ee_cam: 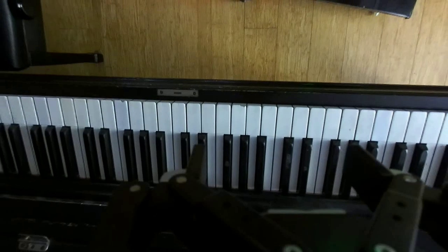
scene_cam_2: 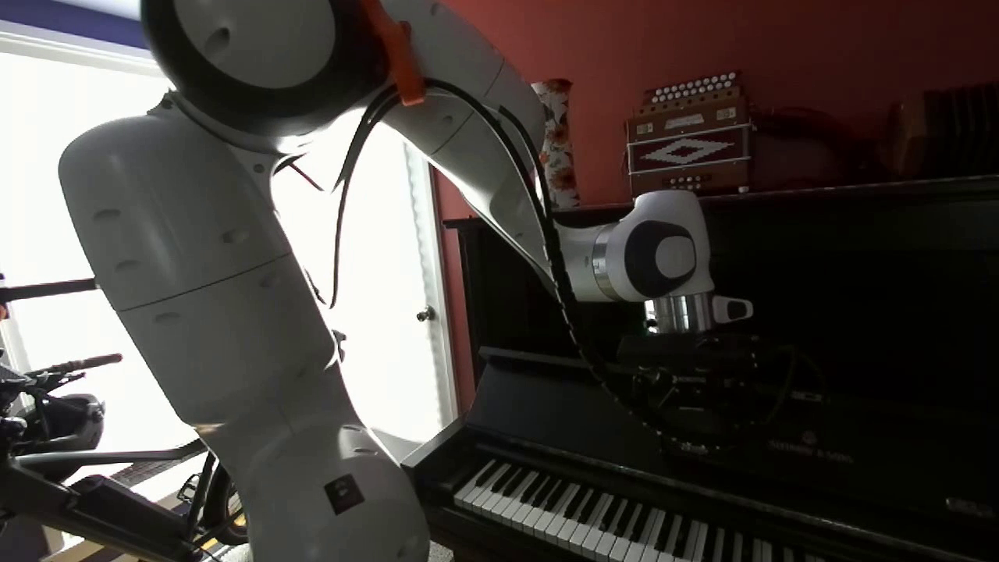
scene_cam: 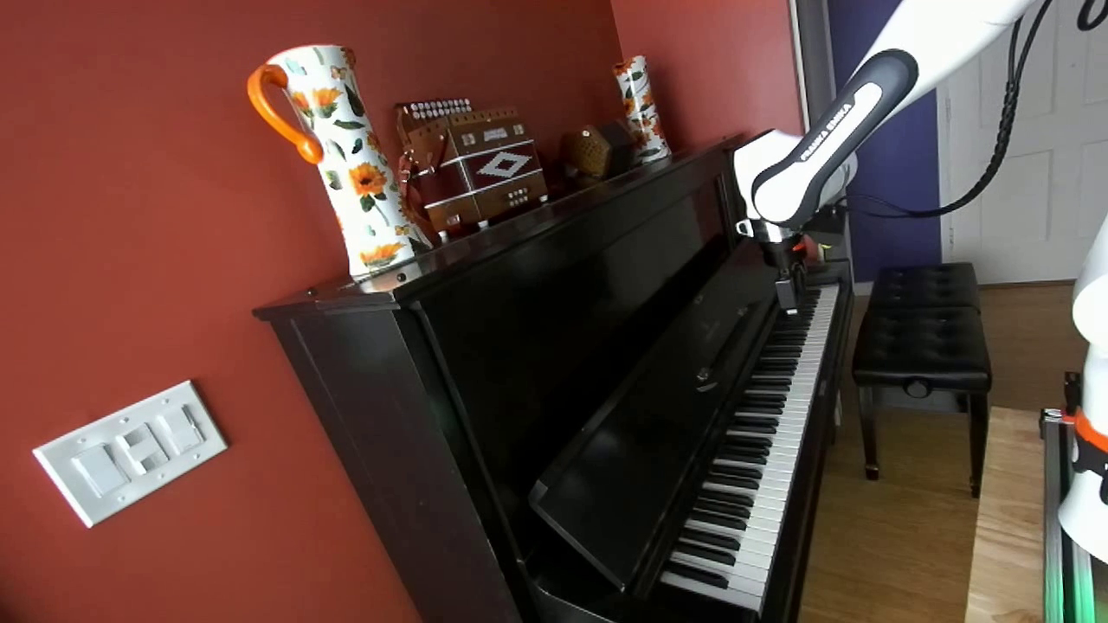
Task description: Press a white key in the middle of the piano
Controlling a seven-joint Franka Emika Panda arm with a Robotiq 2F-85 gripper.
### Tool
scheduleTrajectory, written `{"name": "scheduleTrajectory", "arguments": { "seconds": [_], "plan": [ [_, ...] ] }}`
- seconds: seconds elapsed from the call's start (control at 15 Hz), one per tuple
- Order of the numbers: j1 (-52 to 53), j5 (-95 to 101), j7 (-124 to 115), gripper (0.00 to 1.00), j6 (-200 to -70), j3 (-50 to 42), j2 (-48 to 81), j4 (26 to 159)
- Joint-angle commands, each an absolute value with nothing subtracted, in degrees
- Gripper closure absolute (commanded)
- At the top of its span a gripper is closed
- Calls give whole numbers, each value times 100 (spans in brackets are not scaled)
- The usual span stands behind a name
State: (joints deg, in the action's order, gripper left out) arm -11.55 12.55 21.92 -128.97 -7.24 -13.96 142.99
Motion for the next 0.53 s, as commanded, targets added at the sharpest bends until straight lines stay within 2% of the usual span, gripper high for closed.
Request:
{"name": "scheduleTrajectory", "arguments": {
  "seconds": [0.0, 0.47],
  "plan": [
    [-1021, 1369, 1975, 0, -12606, -780, -1853, 14495],
    [-970, 1304, 2037, 0, -12634, -839, -1774, 14373]
  ]
}}
